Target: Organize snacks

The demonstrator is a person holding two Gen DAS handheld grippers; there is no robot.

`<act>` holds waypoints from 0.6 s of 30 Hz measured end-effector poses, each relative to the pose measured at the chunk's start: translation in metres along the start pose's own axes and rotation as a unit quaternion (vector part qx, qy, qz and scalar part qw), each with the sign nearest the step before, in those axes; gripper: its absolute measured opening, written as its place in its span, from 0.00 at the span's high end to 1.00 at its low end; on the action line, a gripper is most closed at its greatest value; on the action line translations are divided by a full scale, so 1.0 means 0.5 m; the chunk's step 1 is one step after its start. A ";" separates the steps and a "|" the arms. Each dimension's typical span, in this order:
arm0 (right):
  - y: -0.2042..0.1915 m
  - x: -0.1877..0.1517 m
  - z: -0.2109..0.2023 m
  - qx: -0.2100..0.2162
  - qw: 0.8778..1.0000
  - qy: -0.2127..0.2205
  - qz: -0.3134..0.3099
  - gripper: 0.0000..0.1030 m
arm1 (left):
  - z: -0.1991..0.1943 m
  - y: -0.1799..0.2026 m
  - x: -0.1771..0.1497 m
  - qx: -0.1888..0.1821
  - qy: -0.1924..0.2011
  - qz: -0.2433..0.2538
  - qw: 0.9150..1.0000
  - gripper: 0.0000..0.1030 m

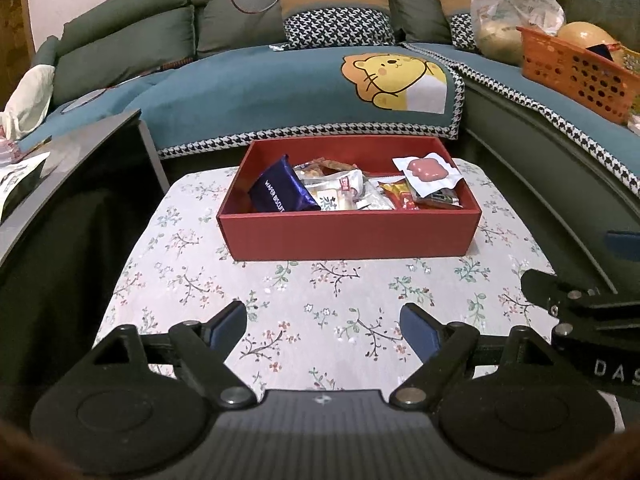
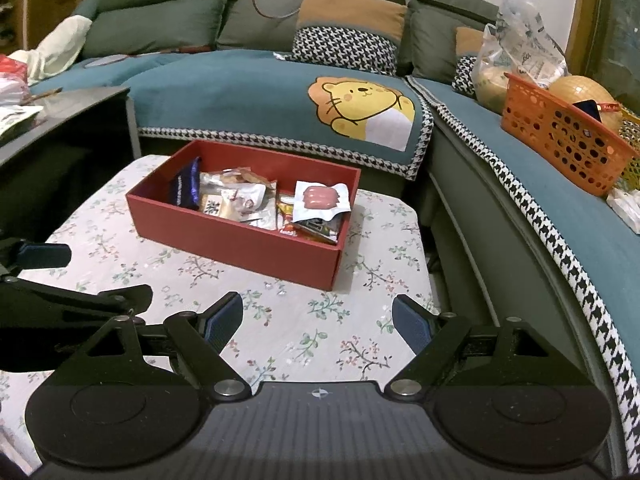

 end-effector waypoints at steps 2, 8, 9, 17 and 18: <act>-0.004 -0.004 -0.008 0.000 1.000 0.002 -0.001 0.16 | -0.006 -0.005 -0.001 0.004 0.006 0.001 1.000 0.00; -0.007 -0.013 -0.029 0.005 1.000 0.008 0.007 0.16 | -0.028 -0.007 -0.008 0.003 0.023 0.005 1.000 0.00; -0.007 -0.014 -0.031 0.005 1.000 0.008 0.007 0.16 | -0.029 -0.008 -0.009 0.003 0.025 0.004 1.000 0.00; -0.008 -0.015 -0.037 0.008 1.000 0.013 0.009 0.16 | -0.040 -0.009 -0.010 0.002 0.033 0.005 0.999 0.00; -0.008 -0.015 -0.037 0.008 1.000 0.014 0.009 0.16 | -0.041 -0.009 -0.010 0.002 0.034 0.005 0.999 0.00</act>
Point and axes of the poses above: each gripper's, at about its wrist camera, not at the fingertips, and z roughly the way its jaws point, y to its right, x to its top, the point moved 9 cm from there along z, roughly the way its jaws point, and after that the axes turned 11 degrees about -z, right-handed, at the moved point
